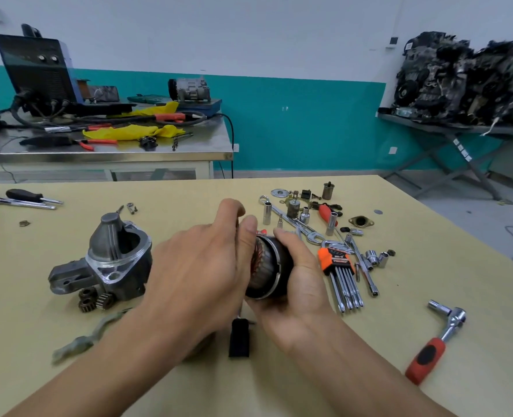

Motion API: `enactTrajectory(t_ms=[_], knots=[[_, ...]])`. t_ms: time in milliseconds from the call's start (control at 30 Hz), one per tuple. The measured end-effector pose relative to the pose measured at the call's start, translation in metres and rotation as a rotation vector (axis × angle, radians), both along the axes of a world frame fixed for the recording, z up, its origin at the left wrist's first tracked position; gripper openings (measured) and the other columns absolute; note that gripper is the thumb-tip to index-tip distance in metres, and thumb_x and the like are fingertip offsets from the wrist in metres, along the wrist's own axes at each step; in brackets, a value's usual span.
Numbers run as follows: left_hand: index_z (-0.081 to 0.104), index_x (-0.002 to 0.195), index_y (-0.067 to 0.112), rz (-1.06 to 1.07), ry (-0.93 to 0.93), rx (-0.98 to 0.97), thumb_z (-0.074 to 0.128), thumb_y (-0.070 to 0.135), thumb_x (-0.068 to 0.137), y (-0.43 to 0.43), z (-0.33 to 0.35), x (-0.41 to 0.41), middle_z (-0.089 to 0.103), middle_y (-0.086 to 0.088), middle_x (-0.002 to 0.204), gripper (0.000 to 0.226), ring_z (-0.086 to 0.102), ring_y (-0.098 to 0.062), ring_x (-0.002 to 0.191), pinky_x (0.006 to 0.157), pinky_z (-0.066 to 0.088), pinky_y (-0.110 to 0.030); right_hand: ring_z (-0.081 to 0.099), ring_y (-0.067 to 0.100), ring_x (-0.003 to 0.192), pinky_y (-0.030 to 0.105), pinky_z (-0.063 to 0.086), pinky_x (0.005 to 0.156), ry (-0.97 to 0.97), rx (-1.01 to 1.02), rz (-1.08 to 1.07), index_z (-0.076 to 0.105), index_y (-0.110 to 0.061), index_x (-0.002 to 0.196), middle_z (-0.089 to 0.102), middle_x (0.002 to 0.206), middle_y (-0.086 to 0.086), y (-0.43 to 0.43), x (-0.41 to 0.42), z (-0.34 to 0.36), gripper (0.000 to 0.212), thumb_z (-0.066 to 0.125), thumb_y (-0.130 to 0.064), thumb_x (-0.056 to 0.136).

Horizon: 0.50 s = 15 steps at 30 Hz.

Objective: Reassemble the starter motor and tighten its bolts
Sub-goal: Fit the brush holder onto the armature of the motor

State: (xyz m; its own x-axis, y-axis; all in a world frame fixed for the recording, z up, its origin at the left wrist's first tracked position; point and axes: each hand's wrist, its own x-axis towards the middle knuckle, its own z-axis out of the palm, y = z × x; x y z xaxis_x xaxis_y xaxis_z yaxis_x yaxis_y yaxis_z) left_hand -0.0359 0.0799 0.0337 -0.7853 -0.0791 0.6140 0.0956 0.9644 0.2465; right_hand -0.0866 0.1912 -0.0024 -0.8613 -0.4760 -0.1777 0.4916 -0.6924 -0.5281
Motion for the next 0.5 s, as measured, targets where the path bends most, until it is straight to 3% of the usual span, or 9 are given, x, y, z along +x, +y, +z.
enactTrajectory(t_ms=[67, 167, 300, 500], knots=[[0.043, 0.120, 0.029, -0.034, 0.002, 0.066, 0.014, 0.050, 0.098, -0.002, -0.003, -0.008, 0.048, 0.007, 0.055, 0.042, 0.050, -0.027, 0.060, 0.054, 0.029, -0.038, 0.070, 0.024, 0.069, 0.032, 0.058, 0.063, -0.008, 0.034, -0.046, 0.076, -0.012, 0.083, 0.072, 0.086, 0.012, 0.000, -0.001, 0.001, 0.018, 0.074, -0.029, 0.081], [0.045, 0.121, 0.025, -0.050, 0.047, 0.181, 0.020, 0.037, 0.094, 0.000, -0.009, -0.019, 0.051, 0.006, 0.056, 0.039, 0.053, -0.025, 0.059, 0.054, 0.033, -0.039, 0.066, 0.029, 0.083, 0.036, 0.053, 0.069, -0.019, 0.089, -0.143, 0.071, -0.006, 0.111, 0.069, 0.099, 0.016, -0.003, -0.002, 0.000, 0.039, 0.075, -0.030, 0.081], [0.042, 0.115, 0.025, -0.038, 0.086, 0.378, 0.025, 0.036, 0.092, 0.005, -0.016, -0.024, 0.057, 0.003, 0.061, 0.031, 0.056, -0.024, 0.060, 0.053, 0.040, -0.040, 0.064, 0.026, 0.070, 0.036, 0.050, 0.067, 0.060, 0.130, -0.268, 0.067, -0.011, 0.092, 0.064, 0.088, 0.013, -0.005, -0.004, 0.003, 0.022, 0.075, -0.028, 0.081], [0.040, 0.105, 0.027, -0.022, 0.057, 0.584, 0.035, 0.025, 0.098, 0.003, -0.016, -0.028, 0.062, -0.006, 0.068, 0.009, 0.061, -0.030, 0.060, 0.052, 0.052, -0.050, 0.065, 0.022, 0.067, 0.030, 0.053, 0.053, 0.097, 0.113, -0.340, 0.062, -0.007, 0.110, 0.062, 0.090, 0.013, -0.010, -0.005, 0.004, 0.034, 0.075, -0.023, 0.083]])
